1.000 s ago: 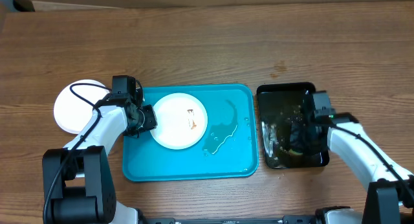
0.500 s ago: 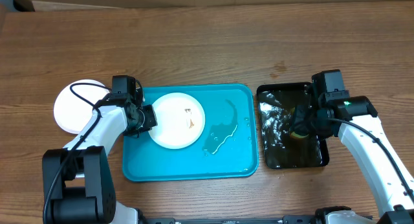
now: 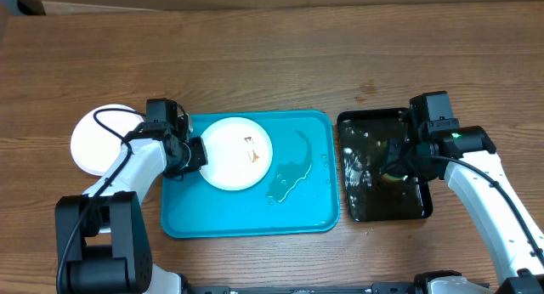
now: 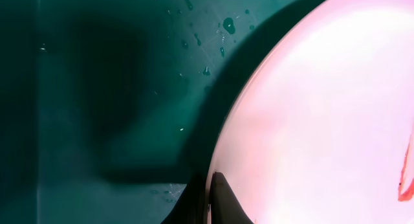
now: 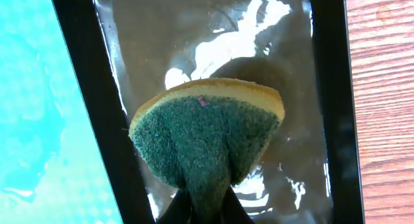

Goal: Clean dirty plates on tray and stack at the side
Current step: 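Lift the sponge and carry it left onto the white plate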

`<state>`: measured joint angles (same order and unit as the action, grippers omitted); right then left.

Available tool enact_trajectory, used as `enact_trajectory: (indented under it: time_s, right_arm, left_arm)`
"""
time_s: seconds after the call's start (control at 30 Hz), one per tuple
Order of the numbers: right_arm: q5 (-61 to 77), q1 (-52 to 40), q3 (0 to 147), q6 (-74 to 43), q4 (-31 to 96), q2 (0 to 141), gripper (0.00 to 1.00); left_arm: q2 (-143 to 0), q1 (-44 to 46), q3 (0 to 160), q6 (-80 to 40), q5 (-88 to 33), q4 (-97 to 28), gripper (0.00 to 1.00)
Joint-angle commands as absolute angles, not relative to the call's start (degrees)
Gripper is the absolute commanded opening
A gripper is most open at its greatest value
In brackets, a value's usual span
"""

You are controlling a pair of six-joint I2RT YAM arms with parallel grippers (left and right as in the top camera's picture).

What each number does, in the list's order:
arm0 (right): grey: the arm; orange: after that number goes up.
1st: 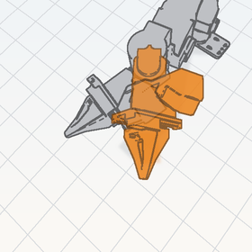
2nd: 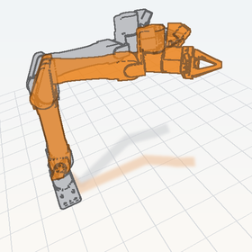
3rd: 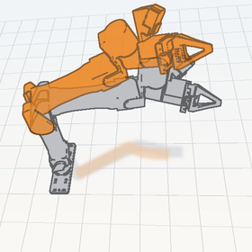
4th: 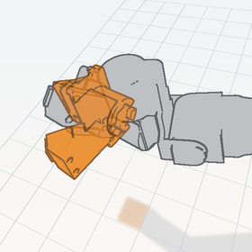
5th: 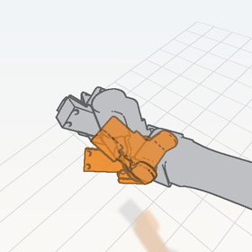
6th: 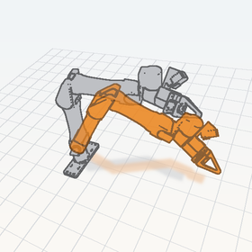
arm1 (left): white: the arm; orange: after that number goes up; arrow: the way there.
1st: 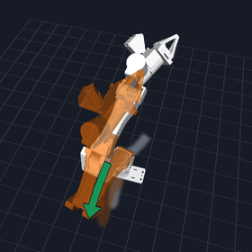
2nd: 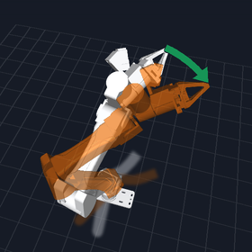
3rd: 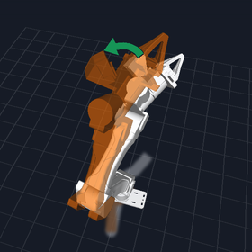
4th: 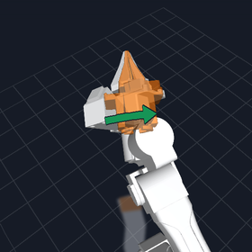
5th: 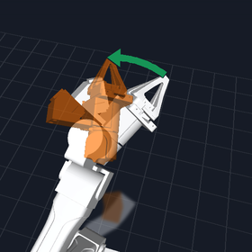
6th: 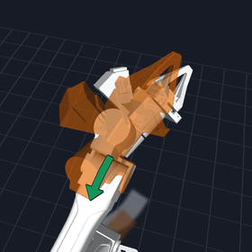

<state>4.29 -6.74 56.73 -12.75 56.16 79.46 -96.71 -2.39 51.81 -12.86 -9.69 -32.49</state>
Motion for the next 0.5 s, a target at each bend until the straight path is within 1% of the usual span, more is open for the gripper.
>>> enact_trajectory:
  time_s: [0.0, 0.3, 0.37, 0.4, 0.47]
  right_arm:
    - [4.6, -6.9, 57.7, -11.9, 55.9, 78.9, 0.04]
    - [5.8, -6.9, 57.8, -11.9, 54.4, 78.9, 0.04]
    - [11.2, -6.9, 58.7, -11.6, 52.7, 78.9, 0.04]
    - [16.6, -6.9, 60.0, -10.3, 51.7, 78.9, 0.04]
    - [21.5, -7.2, 62.1, -10.2, 51.1, 78.9, 0.04]
  left_arm:
    - [-97.4, -2.6, 51.7, -10.9, -10.1, -32.4, 0.04]
    - [-97.4, -2.6, 51.7, -10.9, -10.2, -32.3, 0.04]
    - [-97.4, -2.6, 51.7, -10.9, -10.2, -32.2, 0.04]
    - [-97.4, -2.6, 51.7, -10.9, -10.2, -32.2, 0.04]
    - [-97.4, -2.6, 51.7, -10.9, -10.2, -32.0, 0.04]
